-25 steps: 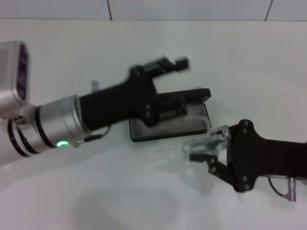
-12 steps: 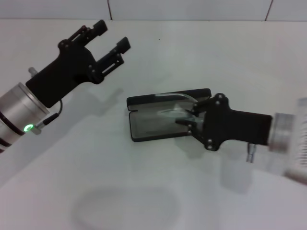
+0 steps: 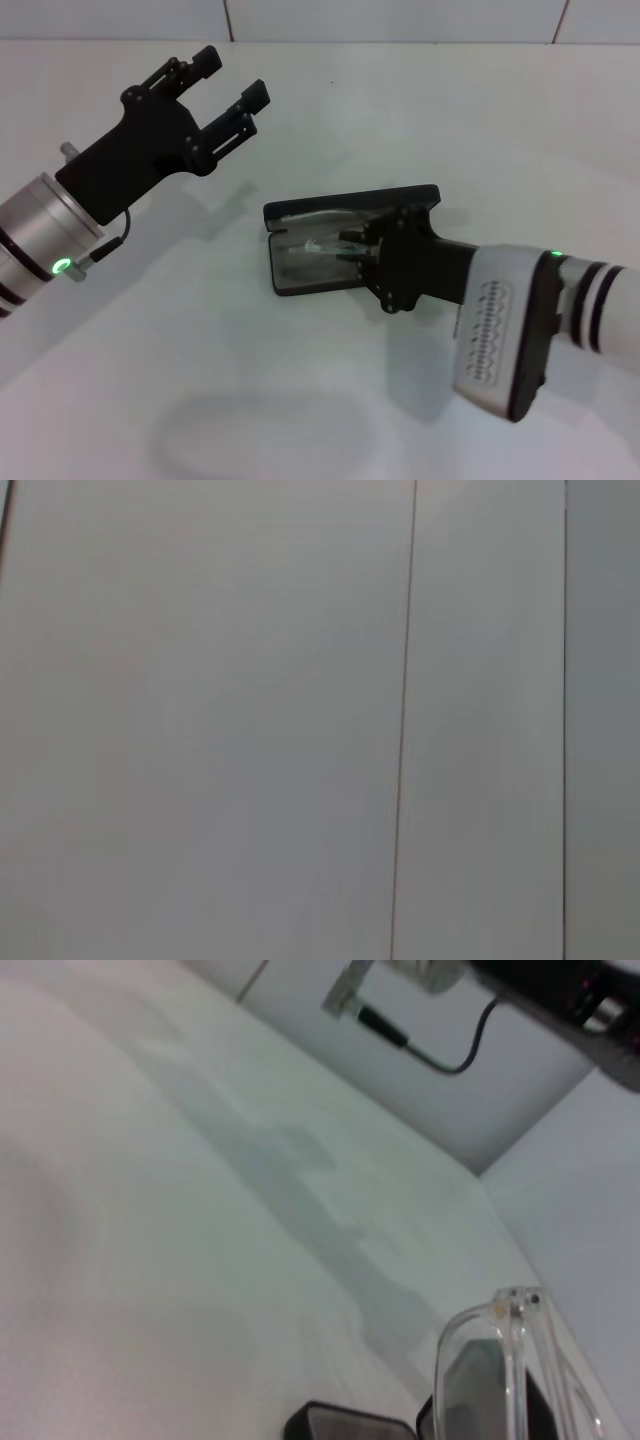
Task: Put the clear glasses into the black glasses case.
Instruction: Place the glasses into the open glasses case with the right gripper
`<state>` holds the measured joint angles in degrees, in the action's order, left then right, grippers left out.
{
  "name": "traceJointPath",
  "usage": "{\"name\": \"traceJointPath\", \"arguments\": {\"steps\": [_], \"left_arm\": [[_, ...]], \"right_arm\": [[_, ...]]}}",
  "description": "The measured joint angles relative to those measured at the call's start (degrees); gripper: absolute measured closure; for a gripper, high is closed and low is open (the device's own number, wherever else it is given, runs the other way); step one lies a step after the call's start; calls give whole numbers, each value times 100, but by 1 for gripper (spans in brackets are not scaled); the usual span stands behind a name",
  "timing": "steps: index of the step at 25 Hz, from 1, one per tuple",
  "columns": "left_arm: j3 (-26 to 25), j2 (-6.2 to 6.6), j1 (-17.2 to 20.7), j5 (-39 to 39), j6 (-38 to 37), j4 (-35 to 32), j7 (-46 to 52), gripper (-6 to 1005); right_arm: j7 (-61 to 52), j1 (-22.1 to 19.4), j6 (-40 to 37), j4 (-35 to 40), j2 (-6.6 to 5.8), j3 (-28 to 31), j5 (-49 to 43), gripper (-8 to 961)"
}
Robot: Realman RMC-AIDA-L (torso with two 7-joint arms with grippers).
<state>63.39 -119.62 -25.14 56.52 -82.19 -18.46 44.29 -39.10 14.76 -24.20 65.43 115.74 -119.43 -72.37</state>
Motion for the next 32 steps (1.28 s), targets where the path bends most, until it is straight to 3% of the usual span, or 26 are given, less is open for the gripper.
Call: {"name": "traceJointPath", "arguments": {"steps": [12, 32], "left_arm": [[7, 9, -9, 26, 2, 0, -2, 277], [16, 18, 14, 25, -43, -44, -20, 277]], "right_arm": [[38, -33, 1811, 240, 10, -1033, -13, 806], [6, -132, 2516, 374, 10, -1365, 43, 762]]}}
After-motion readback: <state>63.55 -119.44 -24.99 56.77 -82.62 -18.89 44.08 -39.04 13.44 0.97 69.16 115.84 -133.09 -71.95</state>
